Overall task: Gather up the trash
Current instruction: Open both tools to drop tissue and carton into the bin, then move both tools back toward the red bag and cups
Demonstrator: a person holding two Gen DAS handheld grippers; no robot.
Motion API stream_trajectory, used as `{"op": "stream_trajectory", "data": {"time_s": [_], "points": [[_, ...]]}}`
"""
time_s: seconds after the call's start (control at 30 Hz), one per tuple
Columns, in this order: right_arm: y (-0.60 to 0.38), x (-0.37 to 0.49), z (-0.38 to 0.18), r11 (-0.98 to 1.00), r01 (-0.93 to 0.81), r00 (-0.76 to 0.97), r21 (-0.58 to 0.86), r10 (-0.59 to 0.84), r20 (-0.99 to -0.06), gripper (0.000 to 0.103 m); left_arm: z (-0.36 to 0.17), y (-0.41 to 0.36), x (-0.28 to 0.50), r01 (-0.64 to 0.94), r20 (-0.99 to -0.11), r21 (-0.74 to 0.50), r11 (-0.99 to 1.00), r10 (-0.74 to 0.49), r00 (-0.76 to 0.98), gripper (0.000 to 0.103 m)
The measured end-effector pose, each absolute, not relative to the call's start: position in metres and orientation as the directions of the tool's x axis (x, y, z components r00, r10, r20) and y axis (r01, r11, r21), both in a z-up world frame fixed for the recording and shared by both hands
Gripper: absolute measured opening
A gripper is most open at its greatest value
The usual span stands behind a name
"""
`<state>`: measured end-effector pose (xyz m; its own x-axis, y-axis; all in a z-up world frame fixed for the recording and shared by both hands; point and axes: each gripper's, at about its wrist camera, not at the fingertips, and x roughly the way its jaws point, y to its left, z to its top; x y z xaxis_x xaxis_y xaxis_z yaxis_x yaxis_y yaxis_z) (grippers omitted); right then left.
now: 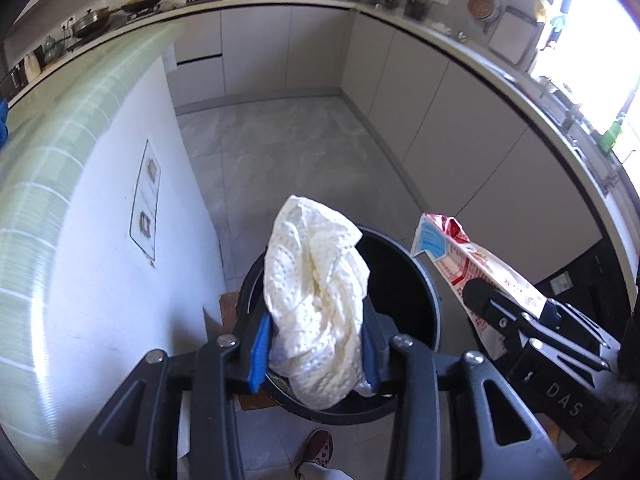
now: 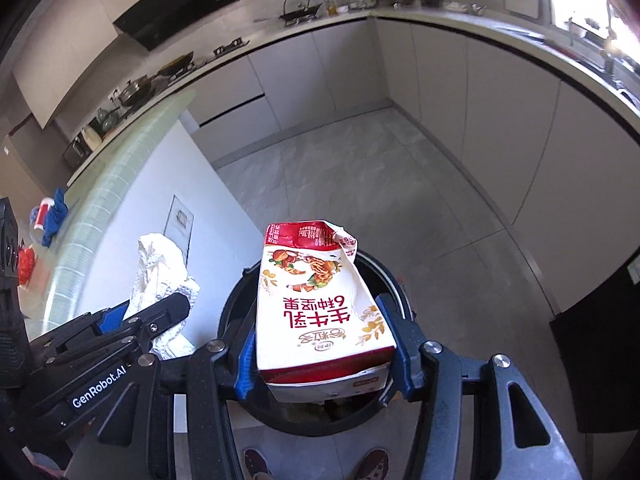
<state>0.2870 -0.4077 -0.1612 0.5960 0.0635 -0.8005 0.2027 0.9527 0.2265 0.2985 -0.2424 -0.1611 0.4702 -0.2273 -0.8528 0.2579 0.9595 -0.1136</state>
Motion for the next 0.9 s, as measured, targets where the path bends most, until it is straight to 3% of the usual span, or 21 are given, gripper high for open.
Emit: {"op": "stream_trajectory", "data": {"time_s": [0.13,0.2,0.3,0.43,0.9], "points": [[-0.416,0.301,-0.181,0.953,0.181,0.575,0.244,0.099,-0.812,0.056,-0.175,-0.256,0.309,0.235,-0.871,-0.096,0.967,-0.196,0.45,0.044],[-0.418,0.307,-0.188,0.952,0.178,0.565,0.251,0.11,-0.818,0.057,-0.186,-0.257,0.313,0.215,-0.885,-0.101,0.971,-0.187,0.426,0.055],[-0.421,0.317,-0.196,0.955,0.181,0.547,0.234,0.1,-0.831,0.068,-0.197,-0.26,0.319,0.185,-0.901,-0.09,0.979,-0.159,0.403,0.075],[-0.426,0.316,-0.186,0.95,0.199,0.562,0.241,0.091,-0.822,0.069,-0.195,-0.258,0.324,0.152,-0.914,-0.085,0.985,-0.137,0.381,0.075],[-0.404,0.284,-0.121,0.932,0.284,0.633,0.226,-0.005,-0.774,0.069,-0.083,-0.235,0.289,0.232,-0.825,-0.15,0.961,-0.251,0.506,0.075]]}}
